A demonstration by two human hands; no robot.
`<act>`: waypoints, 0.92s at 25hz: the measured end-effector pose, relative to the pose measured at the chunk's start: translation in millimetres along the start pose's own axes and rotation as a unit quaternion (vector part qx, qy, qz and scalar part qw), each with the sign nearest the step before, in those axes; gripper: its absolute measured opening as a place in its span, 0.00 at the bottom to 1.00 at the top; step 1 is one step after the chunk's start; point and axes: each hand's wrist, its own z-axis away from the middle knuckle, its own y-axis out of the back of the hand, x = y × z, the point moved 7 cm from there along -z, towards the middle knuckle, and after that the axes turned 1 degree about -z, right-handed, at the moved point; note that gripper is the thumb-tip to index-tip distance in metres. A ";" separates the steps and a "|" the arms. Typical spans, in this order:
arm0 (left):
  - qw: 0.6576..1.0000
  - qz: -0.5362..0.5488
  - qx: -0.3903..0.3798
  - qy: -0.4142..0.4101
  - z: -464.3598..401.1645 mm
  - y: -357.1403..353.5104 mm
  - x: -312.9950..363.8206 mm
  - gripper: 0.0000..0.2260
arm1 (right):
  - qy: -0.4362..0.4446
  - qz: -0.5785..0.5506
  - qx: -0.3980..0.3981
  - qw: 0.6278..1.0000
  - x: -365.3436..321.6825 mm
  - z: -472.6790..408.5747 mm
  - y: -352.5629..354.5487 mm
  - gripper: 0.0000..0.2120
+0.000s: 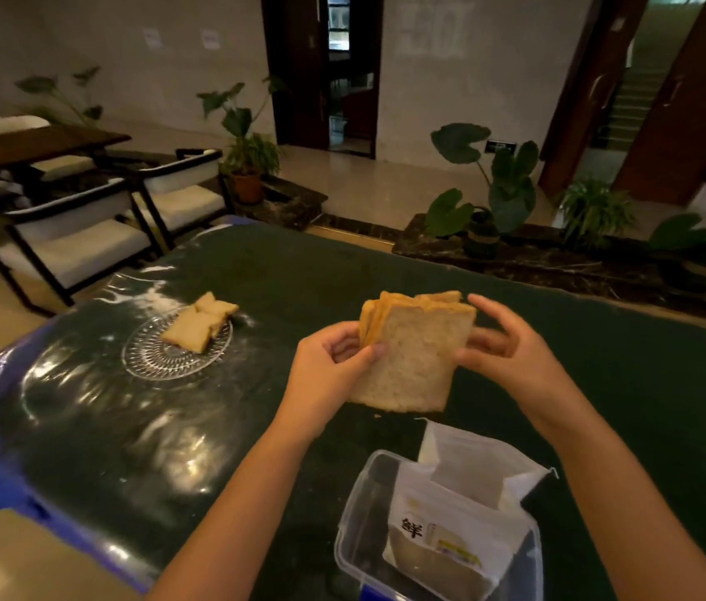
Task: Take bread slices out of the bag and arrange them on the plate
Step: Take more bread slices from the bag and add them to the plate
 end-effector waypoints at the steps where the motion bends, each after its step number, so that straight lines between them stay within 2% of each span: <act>1: 1.000 0.009 0.013 0.008 0.6 16.7 -2.9 0.09 | -0.016 -0.023 -0.017 0.999 8.0 -4.6 -17.4 0.31; 8: 0.997 0.022 0.047 0.054 17.6 173.7 -28.3 0.09 | -0.026 -0.087 -0.066 0.994 29.5 -50.9 -192.5 0.18; 15: 0.990 -0.047 0.064 0.116 24.5 349.6 -48.9 0.08 | -0.042 -0.124 -0.018 0.991 38.4 -78.3 -360.2 0.19; 18: 0.984 -0.107 0.049 0.131 17.9 392.5 -58.9 0.07 | -0.066 -0.127 0.009 0.990 41.6 -86.6 -401.7 0.19; 23: 0.967 -0.203 -0.016 0.154 -14.5 421.0 -99.0 0.09 | -0.094 -0.106 0.058 0.988 62.1 -119.4 -434.5 0.18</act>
